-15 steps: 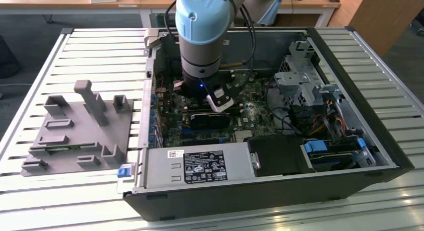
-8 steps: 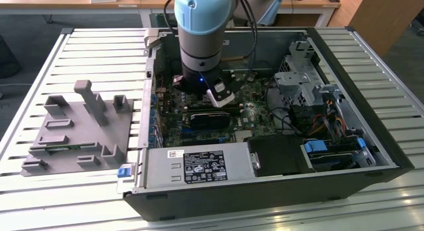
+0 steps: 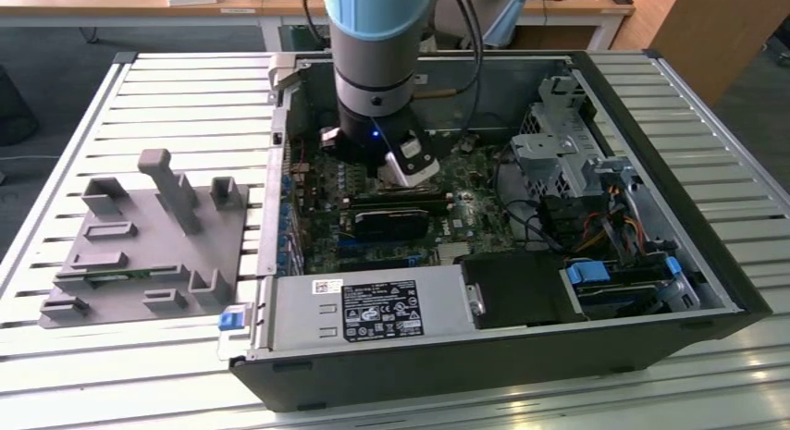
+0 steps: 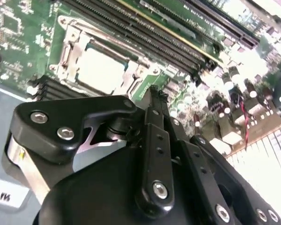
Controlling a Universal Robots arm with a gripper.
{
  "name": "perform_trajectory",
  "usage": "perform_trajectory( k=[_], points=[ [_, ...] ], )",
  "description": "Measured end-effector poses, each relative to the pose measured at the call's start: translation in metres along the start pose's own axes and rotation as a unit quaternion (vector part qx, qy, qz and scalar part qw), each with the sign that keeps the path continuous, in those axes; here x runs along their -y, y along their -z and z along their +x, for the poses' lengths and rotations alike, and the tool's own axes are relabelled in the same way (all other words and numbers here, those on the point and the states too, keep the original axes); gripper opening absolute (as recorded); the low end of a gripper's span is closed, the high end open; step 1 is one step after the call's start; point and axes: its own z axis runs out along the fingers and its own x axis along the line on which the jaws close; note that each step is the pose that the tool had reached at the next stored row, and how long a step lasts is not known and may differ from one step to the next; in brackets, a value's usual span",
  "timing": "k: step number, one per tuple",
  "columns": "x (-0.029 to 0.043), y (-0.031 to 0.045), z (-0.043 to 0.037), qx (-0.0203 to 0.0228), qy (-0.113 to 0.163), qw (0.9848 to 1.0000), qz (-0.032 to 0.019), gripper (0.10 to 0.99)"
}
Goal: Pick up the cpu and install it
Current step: 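Install the second cpu locking lever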
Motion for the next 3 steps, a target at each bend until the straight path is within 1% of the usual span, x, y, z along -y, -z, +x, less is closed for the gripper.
perform_trajectory(
  k=[2,3],
  points=[
    [-0.0018,0.0062,0.0000,0.0000,0.000,1.0000,0.0000,0.106],
    [-0.0021,0.0074,0.0000,-0.0001,0.000,1.0000,0.0001,0.106]
  ],
)
